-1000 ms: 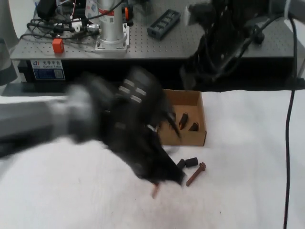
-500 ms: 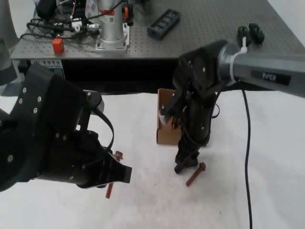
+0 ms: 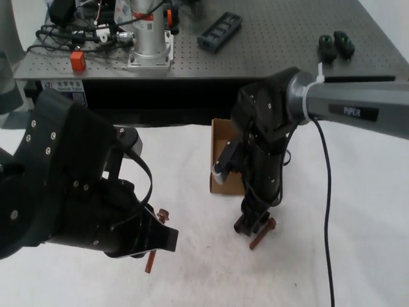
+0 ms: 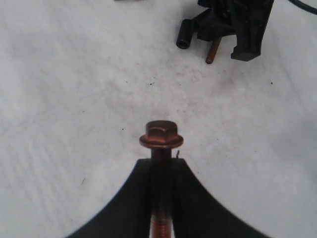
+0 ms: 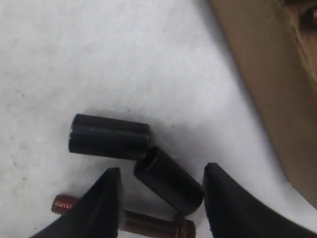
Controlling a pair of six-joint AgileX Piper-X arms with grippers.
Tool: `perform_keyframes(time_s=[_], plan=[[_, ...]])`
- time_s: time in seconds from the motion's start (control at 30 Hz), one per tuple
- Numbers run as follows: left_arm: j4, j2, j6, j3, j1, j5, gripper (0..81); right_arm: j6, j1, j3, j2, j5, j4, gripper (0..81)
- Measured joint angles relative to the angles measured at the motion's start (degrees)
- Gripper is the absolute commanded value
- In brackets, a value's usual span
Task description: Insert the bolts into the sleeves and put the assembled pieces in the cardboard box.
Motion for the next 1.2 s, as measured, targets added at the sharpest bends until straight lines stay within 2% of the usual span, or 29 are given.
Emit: perform_keyframes(time_s=[0.1, 0.17, 0.3, 0.33, 0.53, 0.67, 0.7, 0.77, 0.8, 0.83, 0.87, 0.93, 1.03, 1.07, 1.2], plan=[[-0.04, 0.0, 0.0, 0.0, 0.0, 0.0, 0.6, -0.19, 0.0, 0.0, 0.71, -0.03, 0.0, 34.2], [0.03, 0.0, 0.0, 0.0, 0.0, 0.0, 0.6, -0.19, 0.0, 0.0, 0.7, -0.03, 0.0, 26.2], [0.1, 0.0, 0.0, 0.0, 0.0, 0.0, 0.6, -0.19, 0.0, 0.0, 0.7, -0.19, 0.25, 4.1], [0.1, 0.0, 0.0, 0.0, 0.0, 0.0, 0.6, -0.19, 0.0, 0.0, 0.7, -0.19, 0.25, 1.3], [-0.3, 0.0, 0.0, 0.0, 0.0, 3.34, 0.6, 1.67, -0.18, 0.0, 0.7, 0.95, -0.05, 1.1], [-7.74, 0.0, 0.0, 0.06, 0.0, 12.88, 0.6, 3.92, -1.18, 0.0, -0.13, -1.2, -0.86, 1.1], [-12.35, 0.0, -0.6, 0.06, 0.19, 16.01, 0.6, 4.64, -1.87, 0.25, -0.84, -3.0, -1.19, 1.1], [-14.9, 0.0, -1.54, 0.06, 0.44, 17.7, 0.6, 7.49, -4.62, 1.82, -5.68, -9.85, -1.68, 1.1], [-20.99, 0.0, -3.95, 0.33, 1.17, 20.68, 0.6, 10.54, -6.56, 4.37, -10.9, -15.97, -2.4, 1.1], [-24.74, 0.0, -5.62, 0.66, 1.56, 22.21, 0.6, 12.06, -7.61, 6.28, -14.26, -19.19, -3.2, 1.1], [-29.15, 0.0, -7.48, 1.27, 1.94, 23.72, 0.6, 14.85, -9.47, 11.64, -22.1, -25.26, -5.94, 1.1], [-32.82, 0.0, -9.7, 1.86, 2.19, 25.03, 0.6, 18.53, -10.73, 19.4, -30.29, -30.74, -10.25, 1.1], [-41.69, 0.32, -14.22, 3.58, 2.52, 27.11, 0.6, 24.74, -10.31, 30.95, -40.87, -37.32, -18.51, 1.1], [-45.15, 0.76, -16.15, 4.11, 2.54, 27.96, 0.6, 25.18, -10.31, 31.7, -41.46, -37.73, -18.51, 1.1], [-54.89, 3.44, -22.27, 4.99, 2.52, 31.53, 0.6, 35.23, -6.14, 44.6, -50.31, -44.68, -31.25, 1.1]])
